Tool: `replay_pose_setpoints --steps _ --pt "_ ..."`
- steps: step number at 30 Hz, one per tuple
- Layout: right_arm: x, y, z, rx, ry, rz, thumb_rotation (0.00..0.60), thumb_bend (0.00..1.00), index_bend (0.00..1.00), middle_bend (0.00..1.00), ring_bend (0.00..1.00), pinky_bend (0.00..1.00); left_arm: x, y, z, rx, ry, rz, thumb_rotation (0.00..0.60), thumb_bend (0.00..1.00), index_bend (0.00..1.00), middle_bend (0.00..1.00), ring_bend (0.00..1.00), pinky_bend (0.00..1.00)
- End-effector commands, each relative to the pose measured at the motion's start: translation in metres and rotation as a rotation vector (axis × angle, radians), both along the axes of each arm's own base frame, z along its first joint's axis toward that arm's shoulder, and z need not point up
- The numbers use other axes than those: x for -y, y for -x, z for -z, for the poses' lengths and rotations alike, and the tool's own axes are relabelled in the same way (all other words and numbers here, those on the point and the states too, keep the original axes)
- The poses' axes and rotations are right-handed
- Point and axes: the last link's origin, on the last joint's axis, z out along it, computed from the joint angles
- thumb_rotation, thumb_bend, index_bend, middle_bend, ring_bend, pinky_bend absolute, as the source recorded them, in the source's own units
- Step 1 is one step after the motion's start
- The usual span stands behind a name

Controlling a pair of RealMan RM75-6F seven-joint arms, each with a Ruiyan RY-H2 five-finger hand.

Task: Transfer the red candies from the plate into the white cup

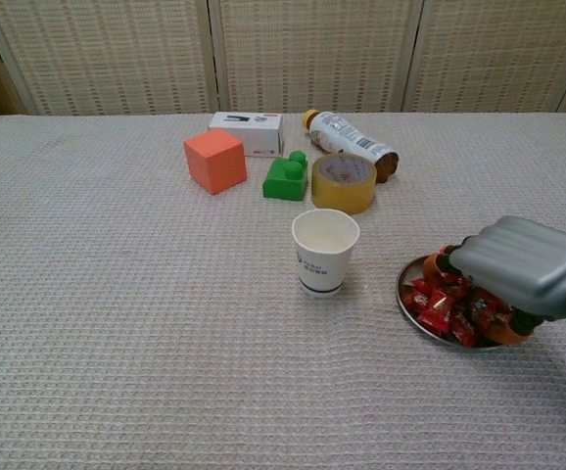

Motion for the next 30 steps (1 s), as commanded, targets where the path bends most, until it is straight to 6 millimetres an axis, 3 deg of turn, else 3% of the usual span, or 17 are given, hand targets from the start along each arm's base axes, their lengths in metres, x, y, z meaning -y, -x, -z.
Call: replay_pose_setpoints --steps 1,17,30 --pt "0.000 0.000 0.003 -0.021 0.004 -0.008 0.600 0.22 0.28 0.30 0.32 0.59 0.000 0.000 0.000 -0.001 -0.001 -0.001 0.600 0.49 0.00 0.00 0.01 0.19" --pt "-0.003 0.000 0.012 -0.082 0.015 -0.044 0.600 0.24 0.38 0.41 0.42 0.70 0.000 0.000 -0.002 0.003 -0.001 -0.003 0.600 0.49 0.00 0.00 0.02 0.19" --pt "-0.002 -0.001 0.017 -0.114 0.022 -0.055 0.600 0.29 0.46 0.46 0.44 0.71 0.000 0.000 -0.003 0.007 -0.003 -0.001 0.600 0.50 0.00 0.03 0.03 0.19"
